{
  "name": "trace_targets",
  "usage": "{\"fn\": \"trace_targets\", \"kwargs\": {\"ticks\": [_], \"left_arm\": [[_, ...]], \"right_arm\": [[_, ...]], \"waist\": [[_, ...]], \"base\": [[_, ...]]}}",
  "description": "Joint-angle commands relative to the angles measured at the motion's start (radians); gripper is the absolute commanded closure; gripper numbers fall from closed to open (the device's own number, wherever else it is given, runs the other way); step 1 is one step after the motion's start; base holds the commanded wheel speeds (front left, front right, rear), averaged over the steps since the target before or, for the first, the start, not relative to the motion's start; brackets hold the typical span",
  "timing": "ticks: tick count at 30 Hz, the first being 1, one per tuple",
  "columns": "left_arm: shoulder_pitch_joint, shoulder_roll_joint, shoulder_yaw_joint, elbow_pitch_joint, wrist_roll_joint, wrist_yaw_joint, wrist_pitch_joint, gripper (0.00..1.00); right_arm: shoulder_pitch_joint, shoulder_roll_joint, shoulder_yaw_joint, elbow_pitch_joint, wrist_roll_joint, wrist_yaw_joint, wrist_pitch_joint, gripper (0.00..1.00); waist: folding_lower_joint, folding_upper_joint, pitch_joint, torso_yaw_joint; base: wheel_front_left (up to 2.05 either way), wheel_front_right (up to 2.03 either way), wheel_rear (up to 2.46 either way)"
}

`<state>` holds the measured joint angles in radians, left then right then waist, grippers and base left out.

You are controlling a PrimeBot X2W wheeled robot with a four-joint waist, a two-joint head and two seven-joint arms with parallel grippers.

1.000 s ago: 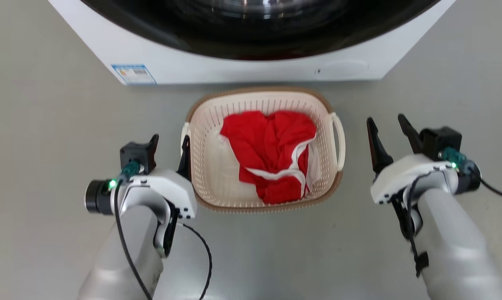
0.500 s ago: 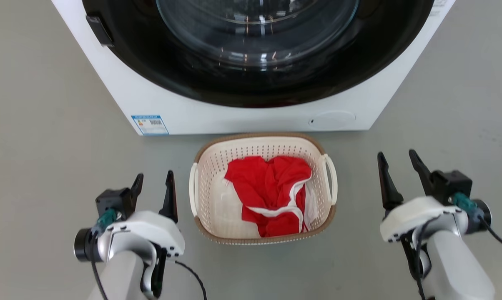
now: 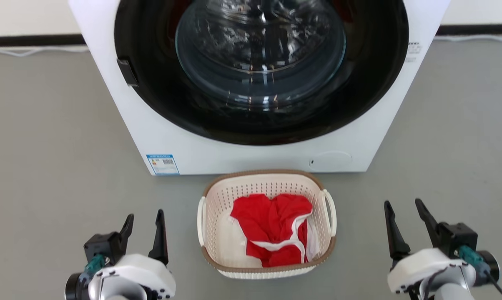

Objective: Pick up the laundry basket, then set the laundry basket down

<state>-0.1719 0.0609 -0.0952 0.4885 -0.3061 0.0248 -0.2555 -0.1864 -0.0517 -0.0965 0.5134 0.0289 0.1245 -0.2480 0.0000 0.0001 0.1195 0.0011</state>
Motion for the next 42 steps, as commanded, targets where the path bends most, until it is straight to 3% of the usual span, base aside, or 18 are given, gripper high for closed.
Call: {"fn": "trace_targets", "kwargs": {"ticks": [1,20,33,34,42], "left_arm": [[0.008,0.007,0.039,-0.035,0.009,-0.005,-0.006,0.00],[0.152,0.007,0.073,-0.141,0.001,0.009,0.003,0.00],[0.163,0.021,0.070,-0.192,-0.013,0.017,0.033,0.00],[0.187,0.010,0.040,-0.164,-0.009,0.011,0.037,1.00],[0.185,0.002,0.051,-0.131,-0.063,0.003,0.059,1.00]], "right_arm": [[0.011,0.001,0.024,-0.038,0.008,0.006,-0.012,0.00],[0.185,0.001,0.026,-0.268,0.014,0.006,0.121,0.00],[0.218,0.001,0.011,-0.320,0.012,0.006,0.174,0.00],[0.242,0.007,-0.008,-0.287,0.012,0.000,0.177,1.00],[0.239,0.008,-0.015,-0.245,0.076,-0.001,0.194,1.00]], "waist": [[0.0000,-0.0001,-0.029,0.007],[0.0000,-0.0001,-0.151,0.034],[0.0000,-0.0001,-0.169,0.030],[0.0000,-0.0001,-0.169,0.030],[0.0018,-0.0001,-0.169,0.029]], "base": [[0.00,0.00,0.00],[0.00,0.00,0.00],[0.00,0.00,0.00],[0.00,0.00,0.00],[0.00,0.00,0.00]]}}
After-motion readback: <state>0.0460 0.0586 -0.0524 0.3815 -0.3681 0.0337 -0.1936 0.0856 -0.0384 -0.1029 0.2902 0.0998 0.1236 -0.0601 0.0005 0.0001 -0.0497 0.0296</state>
